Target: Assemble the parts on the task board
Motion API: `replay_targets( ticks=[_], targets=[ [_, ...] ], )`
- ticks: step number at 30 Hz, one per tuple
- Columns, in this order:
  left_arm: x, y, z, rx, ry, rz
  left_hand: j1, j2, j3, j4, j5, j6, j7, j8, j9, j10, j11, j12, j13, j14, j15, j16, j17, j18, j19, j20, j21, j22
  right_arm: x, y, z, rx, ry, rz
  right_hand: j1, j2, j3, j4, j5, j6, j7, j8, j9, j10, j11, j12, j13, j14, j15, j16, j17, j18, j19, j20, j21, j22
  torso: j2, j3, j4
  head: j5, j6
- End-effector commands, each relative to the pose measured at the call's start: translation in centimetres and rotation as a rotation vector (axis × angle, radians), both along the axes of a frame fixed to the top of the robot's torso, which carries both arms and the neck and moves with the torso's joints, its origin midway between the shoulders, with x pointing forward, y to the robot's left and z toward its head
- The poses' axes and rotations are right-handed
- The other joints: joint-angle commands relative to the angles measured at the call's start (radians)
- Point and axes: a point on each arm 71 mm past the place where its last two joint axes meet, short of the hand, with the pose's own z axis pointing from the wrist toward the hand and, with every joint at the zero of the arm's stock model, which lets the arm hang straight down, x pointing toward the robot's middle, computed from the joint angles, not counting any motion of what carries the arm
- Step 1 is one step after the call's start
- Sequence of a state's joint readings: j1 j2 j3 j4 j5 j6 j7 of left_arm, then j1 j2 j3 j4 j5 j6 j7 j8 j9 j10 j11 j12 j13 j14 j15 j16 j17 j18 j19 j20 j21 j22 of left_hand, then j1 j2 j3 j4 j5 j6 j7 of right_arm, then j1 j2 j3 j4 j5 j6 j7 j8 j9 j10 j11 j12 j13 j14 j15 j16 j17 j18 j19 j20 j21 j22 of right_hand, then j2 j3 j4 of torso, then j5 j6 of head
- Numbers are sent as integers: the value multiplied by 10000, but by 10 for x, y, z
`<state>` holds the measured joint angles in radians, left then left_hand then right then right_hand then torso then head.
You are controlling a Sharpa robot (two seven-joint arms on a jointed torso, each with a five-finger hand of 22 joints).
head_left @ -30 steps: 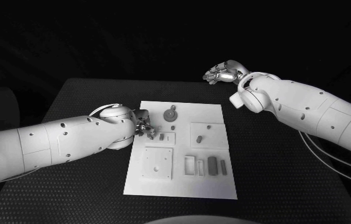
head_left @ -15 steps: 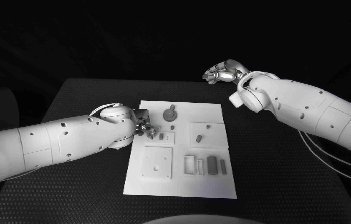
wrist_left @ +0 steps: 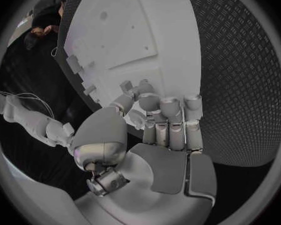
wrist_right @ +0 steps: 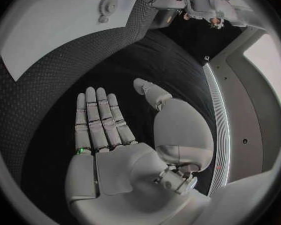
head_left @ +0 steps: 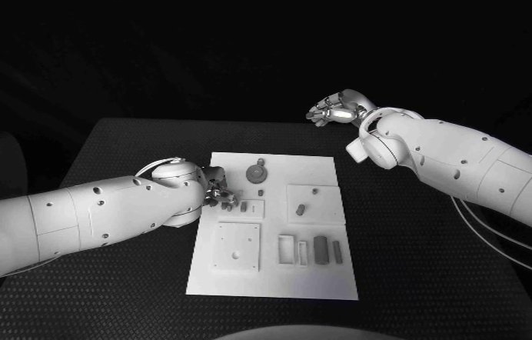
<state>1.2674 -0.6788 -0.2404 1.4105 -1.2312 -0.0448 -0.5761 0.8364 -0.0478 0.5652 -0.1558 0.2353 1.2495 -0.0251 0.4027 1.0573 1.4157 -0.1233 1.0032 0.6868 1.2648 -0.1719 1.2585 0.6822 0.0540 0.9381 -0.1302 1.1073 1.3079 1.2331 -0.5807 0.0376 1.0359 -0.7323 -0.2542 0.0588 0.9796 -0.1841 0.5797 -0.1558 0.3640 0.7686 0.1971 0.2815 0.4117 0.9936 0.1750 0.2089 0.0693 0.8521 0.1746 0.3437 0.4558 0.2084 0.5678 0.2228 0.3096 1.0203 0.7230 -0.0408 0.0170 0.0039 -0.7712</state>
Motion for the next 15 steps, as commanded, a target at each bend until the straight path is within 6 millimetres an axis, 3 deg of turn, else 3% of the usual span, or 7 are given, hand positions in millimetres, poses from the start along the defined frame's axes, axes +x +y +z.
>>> replay_targets(
  ticks=[1, 15],
  targets=[
    [-1, -3, 0, -97, 126, -152, -62, -126, -5, 81, -52, -28, -26, -28, 5, -88, -9, 63, -18, 6, 5, 68, -14, 198, 10, -1268, 44, 149, 0, 2, 0, 24, 20, 157, 13, 27, -56, 12, 36, -57, 239, 51, -14, 58, 16, -56, -9, -81, 6, -65, -15, -130, -78, 12, -36, 13, -1, 2, 5, 2, 2],
    [0, 2, 0, -69, 66, -17, -193, -277, -24, 239, -221, -49, -21, -48, -6, -93, 1, 86, -55, -13, -4, 78, -33, 211, -7, -1279, 41, 152, 0, 1, 0, 18, 29, 148, 21, 27, -55, 6, 37, -60, 239, 52, -17, 59, 16, -61, -9, -82, 7, -66, -14, -129, -78, 11, -42, 19, 0, -3, -2, -1, -1]
  ],
)
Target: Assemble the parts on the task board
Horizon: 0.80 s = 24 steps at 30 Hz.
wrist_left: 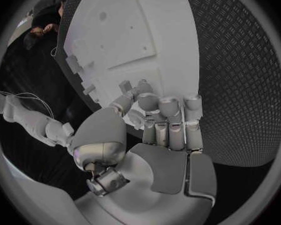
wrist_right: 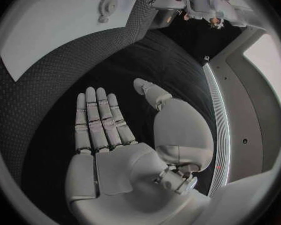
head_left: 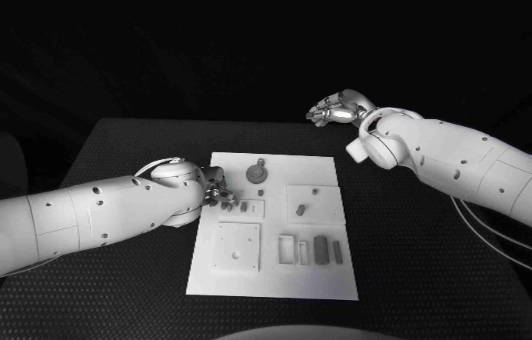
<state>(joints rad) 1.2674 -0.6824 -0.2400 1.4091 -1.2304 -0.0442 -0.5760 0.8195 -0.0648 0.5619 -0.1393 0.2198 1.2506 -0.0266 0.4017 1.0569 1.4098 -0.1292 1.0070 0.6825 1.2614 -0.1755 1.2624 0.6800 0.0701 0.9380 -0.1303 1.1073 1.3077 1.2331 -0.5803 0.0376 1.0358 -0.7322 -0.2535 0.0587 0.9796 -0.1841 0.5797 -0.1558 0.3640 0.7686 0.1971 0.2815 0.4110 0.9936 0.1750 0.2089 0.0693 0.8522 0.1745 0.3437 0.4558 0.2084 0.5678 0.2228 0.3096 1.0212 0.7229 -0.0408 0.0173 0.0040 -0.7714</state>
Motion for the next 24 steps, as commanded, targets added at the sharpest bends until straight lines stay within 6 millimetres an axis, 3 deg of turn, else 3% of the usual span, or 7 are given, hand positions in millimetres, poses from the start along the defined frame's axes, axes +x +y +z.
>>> replay_targets(
  ticks=[1, 7, 12, 13, 14, 18, 24],
  targets=[
    [-1, 0, 0, -74, 40, -39, -59, -150, 8, 130, -159, -60, -7, -39, -4, -36, 60, 58, -23, 17, 28, 44, -16, 55, -9, -1283, 40, 154, 0, 1, 0, 16, 24, 138, 21, 26, -56, 6, 37, -61, 239, 53, -10, 60, 16, -61, -9, -82, 8, -66, -14, -129, -78, 11, -43, 11, 1, -2, -4, -1, -4],
    [0, 5, 1, -111, -60, 75, -329, -540, -40, 600, -1655, -67, -17, -46, -4, -64, 44, 117, -106, -4, -5, 84, -58, 88, -31, -1310, 24, 148, 0, 1, 0, 15, 21, 132, 21, 27, -57, 6, 37, -62, 240, 53, -11, 60, 16, -64, -9, -83, 8, -66, -14, -129, -78, 12, -45, 13, -3, -8, 3, -19, 1],
    [-1, 5, 1, -202, -81, 93, -858, -1075, -185, 1176, -1714, -69, -20, -24, 45, -74, 40, 159, -111, -26, -18, 133, -49, 108, -39, -1318, 25, 138, 0, 1, 0, 14, 24, 132, 20, 28, -58, 6, 36, -62, 240, 54, -12, 60, 16, -66, -9, -83, 9, -67, -14, -129, -78, 12, -47, 15, -2, -3, -1, -20, 1],
    [-1, 5, 1, -225, -91, 95, -952, -860, -750, 938, -1704, -80, -55, 25, 123, -105, 21, 209, -83, -67, -31, 190, -19, 147, -140, -1336, 47, 174, 0, 1, 0, 14, 25, 132, 20, 28, -58, 6, 36, -63, 240, 54, -12, 60, 17, -66, -9, -83, 9, -67, -14, -129, -78, 12, -48, 16, -2, -3, -1, -20, 1],
    [-1, 5, 2, -279, -103, 118, -1042, -828, -1024, 870, -1712, -101, -57, 32, 151, -131, 10, 221, -79, -96, -41, 201, -15, 164, -181, -1342, 47, 174, 0, 1, 0, 15, 15, 123, 20, 29, -58, 6, 36, -63, 241, 54, -12, 60, 17, -66, -9, -83, 9, -67, -14, -129, -78, 12, -48, 16, -4, -2, -2, -22, 1],
    [-1, 5, 3, -523, -123, 239, -1442, -1074, -1357, 1072, -1709, -128, -60, 13, 156, -156, -3, 224, -86, -120, -63, 199, -24, 186, -220, -1345, 3, 140, 0, 0, 0, 13, 14, 115, 19, 27, -60, 6, 36, -64, 241, 54, -13, 60, 17, -68, -9, -84, 10, -68, -15, -130, -78, 13, -50, 18, -2, -5, 4, -23, 7],
    [0, 7, 5, -743, -285, 386, -1595, -1118, -1555, 1173, -1707, -151, -77, -3, 165, -175, -26, 230, -88, -139, -99, 204, -27, 236, -249, -1373, -26, 124, 0, 0, 0, 11, 18, 119, 18, 25, -62, 5, 36, -68, 242, 53, -16, 56, 19, -74, -10, -87, 13, -70, -15, -130, -80, 13, -54, 21, -2, 0, 3, -30, 16]
  ],
)
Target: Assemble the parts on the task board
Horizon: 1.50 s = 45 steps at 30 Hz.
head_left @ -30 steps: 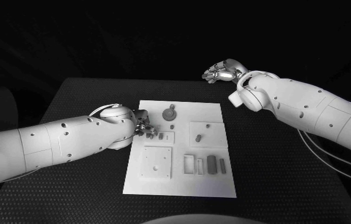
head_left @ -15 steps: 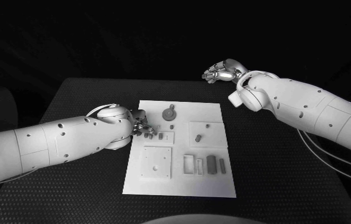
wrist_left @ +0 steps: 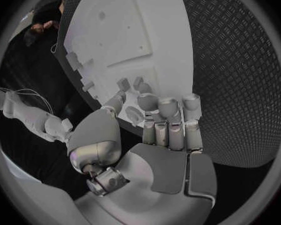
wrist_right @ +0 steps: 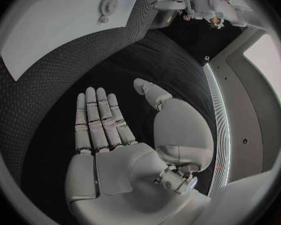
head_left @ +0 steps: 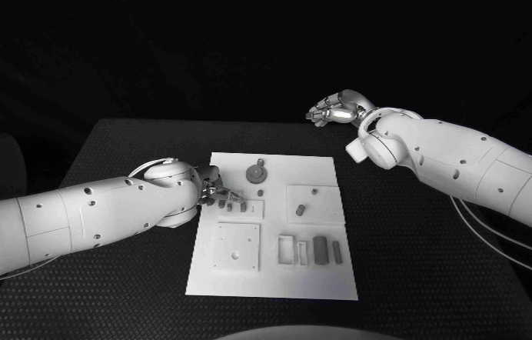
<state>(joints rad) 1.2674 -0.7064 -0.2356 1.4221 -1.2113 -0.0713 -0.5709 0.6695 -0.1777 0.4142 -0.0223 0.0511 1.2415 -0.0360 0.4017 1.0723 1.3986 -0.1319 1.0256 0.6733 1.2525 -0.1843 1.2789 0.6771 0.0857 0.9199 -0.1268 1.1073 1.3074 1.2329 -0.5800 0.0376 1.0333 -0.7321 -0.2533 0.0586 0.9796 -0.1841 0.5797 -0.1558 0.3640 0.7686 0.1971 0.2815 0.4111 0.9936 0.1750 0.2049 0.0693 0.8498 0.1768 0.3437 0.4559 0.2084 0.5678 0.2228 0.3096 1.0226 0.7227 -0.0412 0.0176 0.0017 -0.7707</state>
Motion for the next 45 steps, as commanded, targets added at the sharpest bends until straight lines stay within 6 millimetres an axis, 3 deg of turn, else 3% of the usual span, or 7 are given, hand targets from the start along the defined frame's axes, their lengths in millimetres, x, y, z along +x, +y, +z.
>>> replay_targets(
  ticks=[1, 11, 15, 19, 26, 34, 45],
  targets=[
    [1, -1, 4, -574, -330, 203, -78, 24, -81, -1, -20, -65, 17, -5, 12, -65, -2, 44, 3, -53, -16, 39, 1, 86, -68, -1412, -27, 126, 0, 1, 0, 17, 16, 138, 18, 25, -62, 5, 36, -69, 242, 53, -17, 55, 19, -35, -10, -64, -10, -70, -16, -130, -80, 13, -55, 7, 2, 6, -2, -5, 14],
    [13, 1, 32, -2329, -1152, 748, 921, 629, -258, -605, 1, -820, 288, -481, -231, -553, 182, -571, -318, -548, -6, -572, -317, -23, -404, -1271, -384, -21, 0, -1, 0, 5, 15, 103, 18, 29, -62, 6, 36, -70, 243, 54, -19, 55, 20, -39, -10, -65, -9, -71, -16, -130, -80, 14, -59, 11, -3, 15, -6, -16, 137],
    [20, -4, 45, -3359, -1648, 605, 2399, 1074, 324, -1687, 1076, -1985, 899, -1231, -887, -1750, 760, -1808, -908, -1622, 706, -1772, -867, -454, -1272, -823, -1241, -325, 0, -1, 0, 5, 17, 102, 20, 30, -62, 5, 37, -70, 243, 55, -20, 56, 20, -40, -10, -64, -9, -71, -16, -130, -80, 13, -61, 13, -7, 18, -11, -21, 183],
    [24, -16, 53, -4093, -2458, -38, 3685, 750, 1439, -2266, 1125, -2370, 1296, -1576, -1626, -2548, 1231, -2992, -1621, -2250, 1331, -2605, -1307, -625, -1806, -246, -1780, -428, 0, 0, 0, 9, 17, 114, 23, 34, -60, 3, 37, -69, 242, 56, -20, 57, 19, -41, -10, -64, -9, -71, -16, -129, -80, 13, -62, 14, 3, 9, -30, -33, 250],
    [27, -46, 61, -3858, -4007, -2224, 4633, 281, 1754, -2619, 1084, -2713, 1399, -2114, -2622, -3120, 1913, -5518, -3034, -2106, 1413, -2485, -1243, -547, -1707, -157, -1807, -251, 0, -1, 0, 12, 8, 94, 27, 37, -59, 1, 37, -69, 242, 57, -21, 58, 19, -43, -10, -63, -9, -70, -15, -128, -79, 12, -64, 17, 1, 11, 5, -70, 299],
    [23, -67, 51, -2539, -4930, -4334, 4956, -70, 1459, -2608, 149, -2969, 1330, -2415, -3287, -3005, 2073, -7322, -3685, -1962, 1530, -2353, -1172, -421, -1479, -66, -1826, -72, 0, 1, 0, 29, 15, 136, 30, 43, -58, -1, 38, -69, 242, 59, -22, 60, 19, -44, -9, -62, -10, -70, -15, -127, -77, 12, -66, 20, 10, -2, -21, -71, 361],
    [21, -77, 25, -1098, -4594, -5458, 5120, -88, 1316, -2594, 119, -2909, 1222, -2407, -3566, -2642, 1959, -7889, -3721, -1540, 1378, -1322, -708, -199, -990, -165, -1364, 208, 0, 4, 0, 46, 16, 182, 30, 48, -59, -1, 37, -71, 243, 59, -24, 60, 19, -47, -9, -62, -9, -70, -15, -127, -77, 13, -69, 23, 13, 4, -30, -124, 343]
  ],
)
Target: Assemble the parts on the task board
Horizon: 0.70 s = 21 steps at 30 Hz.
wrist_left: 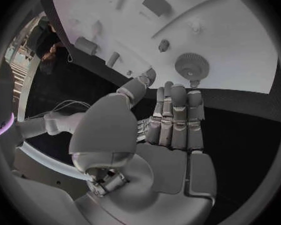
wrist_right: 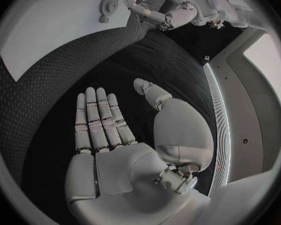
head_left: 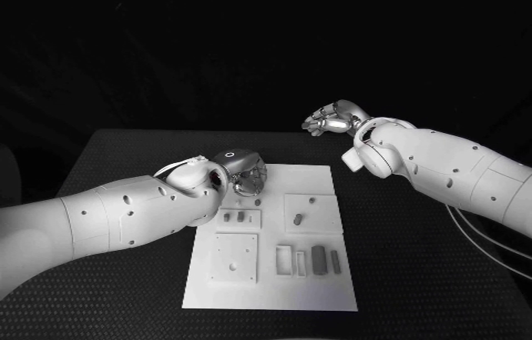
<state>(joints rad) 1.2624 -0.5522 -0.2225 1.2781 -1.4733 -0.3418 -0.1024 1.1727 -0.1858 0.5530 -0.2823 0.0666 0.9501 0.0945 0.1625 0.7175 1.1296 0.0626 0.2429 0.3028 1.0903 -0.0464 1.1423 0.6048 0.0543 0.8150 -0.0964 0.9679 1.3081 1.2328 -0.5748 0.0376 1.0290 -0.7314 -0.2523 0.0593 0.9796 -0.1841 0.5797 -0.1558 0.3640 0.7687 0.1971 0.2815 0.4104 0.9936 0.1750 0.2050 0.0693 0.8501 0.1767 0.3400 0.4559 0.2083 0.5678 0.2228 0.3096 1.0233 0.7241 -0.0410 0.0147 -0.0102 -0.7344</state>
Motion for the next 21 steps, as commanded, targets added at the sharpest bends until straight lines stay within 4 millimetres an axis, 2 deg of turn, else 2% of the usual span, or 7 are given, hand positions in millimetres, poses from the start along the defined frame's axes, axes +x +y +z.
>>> replay_targets(
  ticks=[1, 2, 4, 11, 16, 21],
  targets=[
    [-3, -5, -6, 838, -210, -660, 89, -7, -72, 6, -35, 1, -86, -17, -22, 46, 14, -71, -16, 84, -2, 53, 18, 116, 61, -470, 32, 202, 0, 2, 0, 36, 12, 169, 29, 49, -59, -1, 37, -71, 243, 59, -17, 61, 19, -47, -9, -64, -8, -33, -15, -126, -77, 13, -70, 16, 1, 2, -1, -4, -18],
    [-3, -5, -8, 938, -144, -663, 23, -86, -130, 51, -56, -328, -82, -207, -161, -236, 27, -335, -100, 250, -4, 311, 122, 160, 225, -496, 194, 234, 0, 3, 0, 39, 13, 177, 29, 50, -59, -1, 38, -72, 243, 59, -17, 61, 20, -48, -9, -64, -8, -33, -15, -126, -77, 13, -70, 17, 12, 1, -5, -16, -30],
    [-3, -5, -10, 1069, -150, -695, -11, -136, -156, 91, -67, -460, -121, -286, -274, -301, 44, -505, -133, 312, 15, 521, 195, 219, 331, -494, 340, 239, 0, 3, 0, 41, 11, 180, 29, 51, -59, -1, 38, -72, 243, 59, -18, 61, 20, -49, -9, -64, -8, -33, -15, -126, -76, 14, -71, 18, 16, -1, -10, -30, -32],
    [-2, -4, -13, 1316, 85, -750, -26, -18, -143, 152, -4, -261, -20, -180, -417, -238, 13, -779, -210, 395, -13, 839, 249, 334, 410, -499, 584, 226, -1, 4, 0, 48, 18, 207, 28, 55, -60, -1, 38, -74, 244, 59, -19, 62, 20, -51, -9, -64, -7, -33, -15, -126, -76, 14, -73, 20, 23, 1, -11, -24, -43],
    [-3, -5, -16, 1538, 390, -896, -60, 121, -142, 141, 58, -27, 36, -60, -500, -71, -38, -892, -245, 453, -66, 960, 224, 359, 394, -518, 676, 213, 0, 5, 0, 52, 17, 218, 27, 57, -61, -2, 39, -76, 244, 59, -21, 62, 21, -52, -9, -64, -7, -33, -15, -126, -75, 14, -75, 22, 18, -3, -12, -37, -62],
    [-4, -4, -19, 1647, 530, -876, -95, 156, -163, 120, 66, 16, 46, -42, -557, -30, -41, -972, -284, 494, -72, 1011, 204, 365, 397, -532, 717, 208, -1, 6, 0, 56, 17, 229, 27, 57, -62, -3, 40, -76, 244, 60, -22, 62, 21, -54, -9, -64, -6, -34, -15, -126, -75, 15, -77, 24, 23, -6, -9, -46, -75]
  ],
)
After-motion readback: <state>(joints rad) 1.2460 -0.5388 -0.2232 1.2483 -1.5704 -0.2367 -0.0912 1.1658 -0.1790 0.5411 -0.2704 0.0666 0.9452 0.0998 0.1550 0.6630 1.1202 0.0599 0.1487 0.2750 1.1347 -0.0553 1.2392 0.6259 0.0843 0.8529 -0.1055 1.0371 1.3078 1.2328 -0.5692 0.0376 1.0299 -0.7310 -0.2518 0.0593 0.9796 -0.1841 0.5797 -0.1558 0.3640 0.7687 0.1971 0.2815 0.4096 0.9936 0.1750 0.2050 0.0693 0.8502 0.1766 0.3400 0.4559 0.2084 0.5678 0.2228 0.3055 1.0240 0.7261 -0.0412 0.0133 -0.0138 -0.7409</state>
